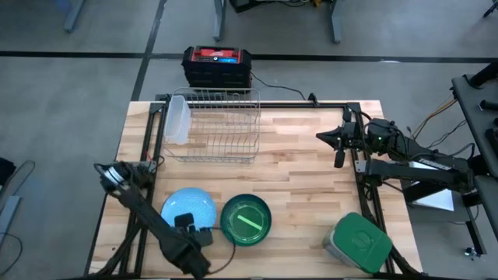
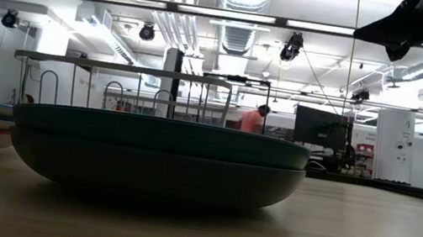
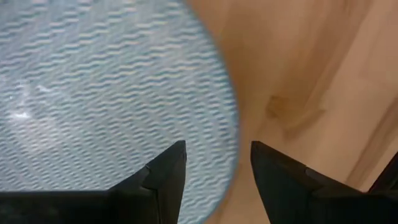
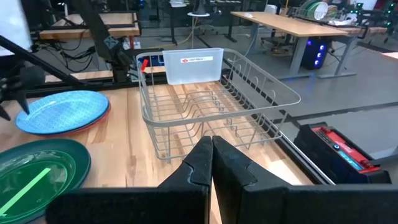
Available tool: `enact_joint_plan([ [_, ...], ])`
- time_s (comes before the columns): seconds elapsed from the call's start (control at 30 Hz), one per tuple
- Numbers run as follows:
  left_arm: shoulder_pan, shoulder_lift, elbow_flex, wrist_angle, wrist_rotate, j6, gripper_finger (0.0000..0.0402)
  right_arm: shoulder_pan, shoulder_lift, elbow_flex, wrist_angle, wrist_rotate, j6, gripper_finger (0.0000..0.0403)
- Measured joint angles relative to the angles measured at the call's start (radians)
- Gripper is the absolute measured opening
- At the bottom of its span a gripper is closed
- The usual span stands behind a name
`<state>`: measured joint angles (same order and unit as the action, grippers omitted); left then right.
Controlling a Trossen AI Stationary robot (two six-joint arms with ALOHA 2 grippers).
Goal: Sort dishes
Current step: Put the light blue patterned plate into the dish rack
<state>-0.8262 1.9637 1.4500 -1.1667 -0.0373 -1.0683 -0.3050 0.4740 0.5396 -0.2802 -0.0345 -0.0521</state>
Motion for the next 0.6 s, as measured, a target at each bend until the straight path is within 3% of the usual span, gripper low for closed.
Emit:
enact_joint_plan([
  [0.4,-0.019,0.082,0.023,-0.054,0.011,-0.044,0.0166,0.000,0.000,0.000,0.000,-0.001,-0.001,0.0000],
  [0.6,-0.022,0.074,0.020,-0.056,-0.021,-0.062,0.0133,0.000,0.000,-0.004,0.001,-0.002,-0.001,0.0000],
])
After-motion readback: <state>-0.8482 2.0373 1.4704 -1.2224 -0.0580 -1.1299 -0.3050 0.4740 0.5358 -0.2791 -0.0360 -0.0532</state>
